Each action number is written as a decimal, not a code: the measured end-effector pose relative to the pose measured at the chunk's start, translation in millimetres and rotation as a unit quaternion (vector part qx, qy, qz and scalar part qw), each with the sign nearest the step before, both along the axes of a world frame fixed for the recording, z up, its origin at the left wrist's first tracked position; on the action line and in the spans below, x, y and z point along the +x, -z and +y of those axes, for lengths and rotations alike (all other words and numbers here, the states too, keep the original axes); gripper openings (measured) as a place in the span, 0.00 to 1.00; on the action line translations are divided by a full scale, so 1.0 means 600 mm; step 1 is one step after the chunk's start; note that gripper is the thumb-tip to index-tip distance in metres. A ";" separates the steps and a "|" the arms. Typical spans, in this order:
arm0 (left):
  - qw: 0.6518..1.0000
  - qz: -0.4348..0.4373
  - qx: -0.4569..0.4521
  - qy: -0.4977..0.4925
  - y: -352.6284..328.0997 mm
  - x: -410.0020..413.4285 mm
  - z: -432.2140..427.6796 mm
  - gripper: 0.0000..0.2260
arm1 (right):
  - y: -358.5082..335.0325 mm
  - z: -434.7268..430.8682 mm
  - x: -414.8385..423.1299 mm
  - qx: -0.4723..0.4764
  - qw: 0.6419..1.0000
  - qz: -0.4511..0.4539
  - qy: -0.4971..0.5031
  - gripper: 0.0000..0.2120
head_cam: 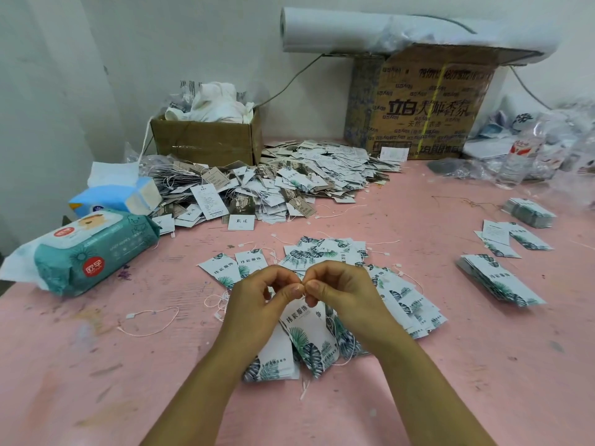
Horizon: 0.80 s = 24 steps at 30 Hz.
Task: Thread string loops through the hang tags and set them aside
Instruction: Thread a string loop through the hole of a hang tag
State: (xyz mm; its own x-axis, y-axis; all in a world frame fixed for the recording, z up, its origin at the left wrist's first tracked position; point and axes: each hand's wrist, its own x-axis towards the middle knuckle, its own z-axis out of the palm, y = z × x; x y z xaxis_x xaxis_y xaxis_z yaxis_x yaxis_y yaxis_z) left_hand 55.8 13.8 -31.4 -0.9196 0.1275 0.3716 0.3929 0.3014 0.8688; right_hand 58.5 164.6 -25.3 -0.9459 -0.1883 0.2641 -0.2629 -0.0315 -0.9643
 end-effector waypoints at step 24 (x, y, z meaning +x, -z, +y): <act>0.989 -0.103 0.093 0.047 0.000 -0.006 -0.014 0.16 | 0.005 0.028 -0.013 -0.080 0.987 -0.070 0.120 0.07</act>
State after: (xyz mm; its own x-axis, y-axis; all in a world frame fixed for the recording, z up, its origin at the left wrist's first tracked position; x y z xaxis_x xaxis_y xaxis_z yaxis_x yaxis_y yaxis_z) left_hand 52.1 5.4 -31.2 -0.9653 0.1638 0.2034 0.2212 0.0987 0.9702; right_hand 50.7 181.6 -28.2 -0.9876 0.0794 0.1357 -0.1457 -0.1387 -0.9796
